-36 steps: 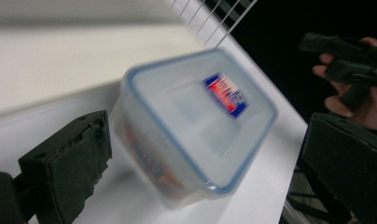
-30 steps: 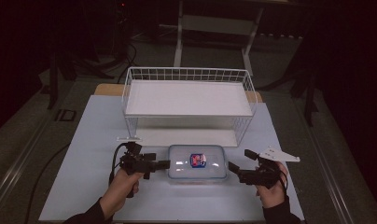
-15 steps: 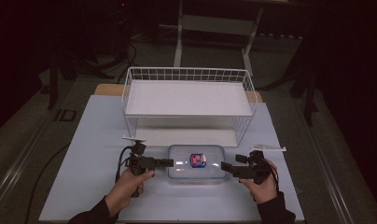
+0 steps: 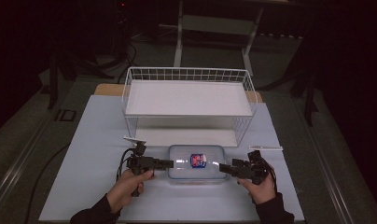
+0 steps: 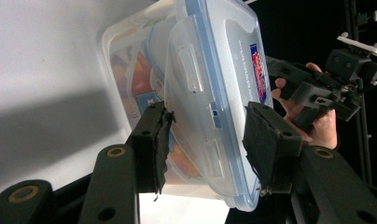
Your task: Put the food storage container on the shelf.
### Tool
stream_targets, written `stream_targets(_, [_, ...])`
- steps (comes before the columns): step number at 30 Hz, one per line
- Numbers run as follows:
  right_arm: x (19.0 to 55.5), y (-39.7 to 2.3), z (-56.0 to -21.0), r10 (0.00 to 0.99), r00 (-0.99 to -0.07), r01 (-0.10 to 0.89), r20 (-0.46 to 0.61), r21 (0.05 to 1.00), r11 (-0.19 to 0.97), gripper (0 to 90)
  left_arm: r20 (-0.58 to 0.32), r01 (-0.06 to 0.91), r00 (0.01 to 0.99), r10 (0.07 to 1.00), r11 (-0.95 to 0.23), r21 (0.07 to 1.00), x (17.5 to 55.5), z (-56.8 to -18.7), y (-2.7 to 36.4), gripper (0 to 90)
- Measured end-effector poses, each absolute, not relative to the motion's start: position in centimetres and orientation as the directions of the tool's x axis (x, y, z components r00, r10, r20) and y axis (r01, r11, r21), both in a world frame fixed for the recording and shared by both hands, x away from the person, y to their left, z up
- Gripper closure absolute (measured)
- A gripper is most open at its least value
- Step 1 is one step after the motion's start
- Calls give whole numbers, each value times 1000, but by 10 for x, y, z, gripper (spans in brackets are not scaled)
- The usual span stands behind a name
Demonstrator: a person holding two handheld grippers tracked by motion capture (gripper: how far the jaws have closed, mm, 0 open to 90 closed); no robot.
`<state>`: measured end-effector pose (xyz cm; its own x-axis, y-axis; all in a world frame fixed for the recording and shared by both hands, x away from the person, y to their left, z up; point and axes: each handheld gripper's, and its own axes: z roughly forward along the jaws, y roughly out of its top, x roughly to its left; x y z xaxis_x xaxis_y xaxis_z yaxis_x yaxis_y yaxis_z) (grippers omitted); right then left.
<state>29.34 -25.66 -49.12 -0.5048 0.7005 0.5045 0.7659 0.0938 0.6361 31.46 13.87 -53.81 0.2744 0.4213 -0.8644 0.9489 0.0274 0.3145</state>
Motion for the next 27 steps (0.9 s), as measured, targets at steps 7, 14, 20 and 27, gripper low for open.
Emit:
stream_targets(7, [294, -261, -496, 691, -488, 792, 533, 604, 93, 244, -845, 928, 346, 408, -18, 372, 306, -531, 140, 563])
stream_targets(14, [294, -263, -498, 676, -488, 807, 552, 581, 108, 356, -836, 914, 384, 392, -34, 404, 302, -530, 142, 579])
stream_targets(20, [294, -261, -500, 638, -494, 819, 591, 562, 113, 389, -827, 905, 404, 390, -42, 422, 299, -529, 142, 585])
stream_targets(27, [290, -263, -500, 634, -476, 826, 609, 557, 85, 422, -819, 901, 409, 402, -36, 432, 294, -527, 141, 589])
